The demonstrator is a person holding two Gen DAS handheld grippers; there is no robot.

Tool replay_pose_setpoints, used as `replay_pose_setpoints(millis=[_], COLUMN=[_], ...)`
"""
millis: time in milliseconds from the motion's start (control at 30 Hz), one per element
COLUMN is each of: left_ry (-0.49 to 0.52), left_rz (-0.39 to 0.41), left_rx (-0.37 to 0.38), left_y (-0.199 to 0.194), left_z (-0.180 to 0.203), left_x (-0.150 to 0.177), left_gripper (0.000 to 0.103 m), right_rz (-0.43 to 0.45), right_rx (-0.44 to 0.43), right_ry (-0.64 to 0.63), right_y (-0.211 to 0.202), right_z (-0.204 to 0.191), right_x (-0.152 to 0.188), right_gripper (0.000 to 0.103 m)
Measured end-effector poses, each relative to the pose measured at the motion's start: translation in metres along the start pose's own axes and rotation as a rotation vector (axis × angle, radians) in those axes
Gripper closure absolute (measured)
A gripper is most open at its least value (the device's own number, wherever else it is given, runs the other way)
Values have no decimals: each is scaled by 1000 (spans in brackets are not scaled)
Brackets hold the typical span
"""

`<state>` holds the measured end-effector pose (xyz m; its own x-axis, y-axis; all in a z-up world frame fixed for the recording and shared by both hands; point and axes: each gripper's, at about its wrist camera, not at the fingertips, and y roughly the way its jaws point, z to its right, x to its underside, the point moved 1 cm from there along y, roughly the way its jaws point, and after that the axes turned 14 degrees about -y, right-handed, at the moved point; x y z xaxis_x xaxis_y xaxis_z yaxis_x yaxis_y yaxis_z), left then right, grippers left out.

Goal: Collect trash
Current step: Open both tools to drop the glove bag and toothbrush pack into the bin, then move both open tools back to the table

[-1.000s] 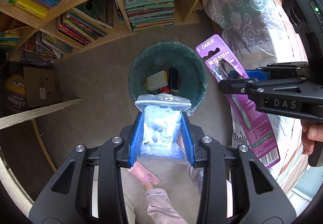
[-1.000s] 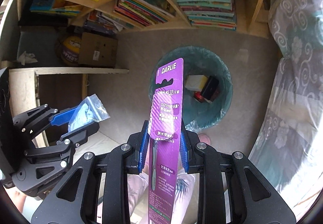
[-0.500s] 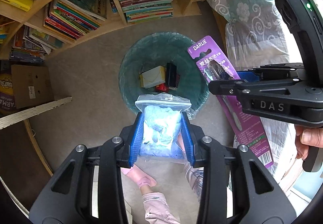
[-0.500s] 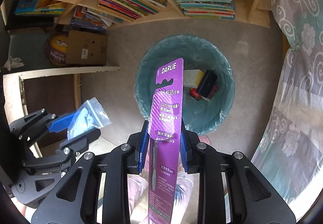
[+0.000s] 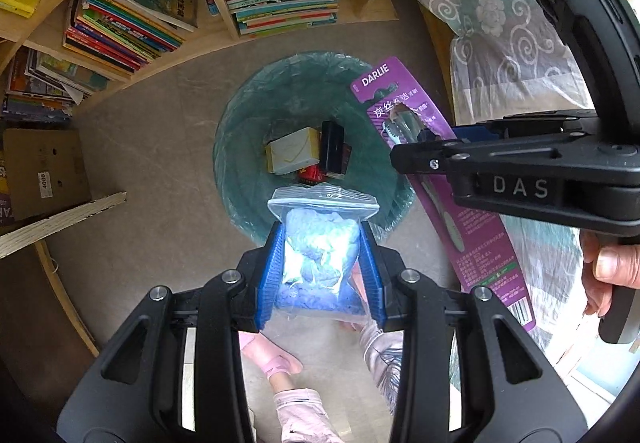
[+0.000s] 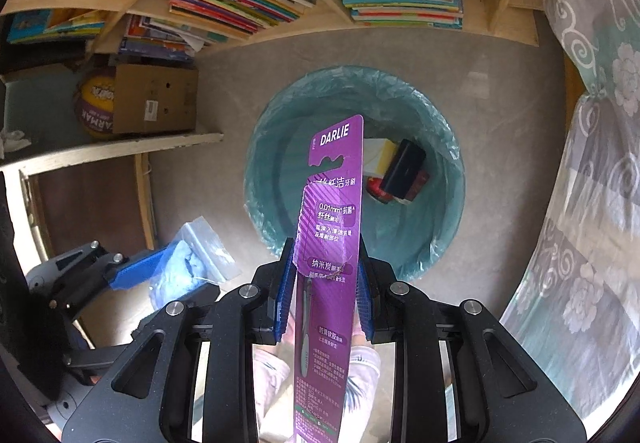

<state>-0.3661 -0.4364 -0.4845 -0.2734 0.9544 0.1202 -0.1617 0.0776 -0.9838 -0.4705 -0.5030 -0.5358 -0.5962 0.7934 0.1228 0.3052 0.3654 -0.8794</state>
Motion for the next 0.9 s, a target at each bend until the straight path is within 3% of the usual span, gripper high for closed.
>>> replay_pose_setpoints(millis=[133, 167, 200, 233, 267, 900], left_ry=[-13, -19, -28, -43, -53, 0], left_rz=[1, -1, -12, -18, -2, 45], left_rx=[-1, -4, -13, -25, -24, -60], left_y=[5, 7, 9, 11, 11, -14], left_z=[0, -1, -2, -4, -6, -5], left_x=[-4, -4, -5, -6, -6, 10], left_gripper=[68, 63, 35, 16, 15, 15], right_rz=[-16, -16, -14, -3, 6, 118], right_rx=[-15, -12, -19, -19, -6, -73], right_ry=[6, 14, 23, 28, 26, 105], right_y=[8, 9, 9, 8, 6, -35], right_z=[4, 6, 7, 8, 8, 13], right_x=[-4, -4, -4, -4, -3, 30], right_gripper=[72, 71, 54, 44, 38, 37])
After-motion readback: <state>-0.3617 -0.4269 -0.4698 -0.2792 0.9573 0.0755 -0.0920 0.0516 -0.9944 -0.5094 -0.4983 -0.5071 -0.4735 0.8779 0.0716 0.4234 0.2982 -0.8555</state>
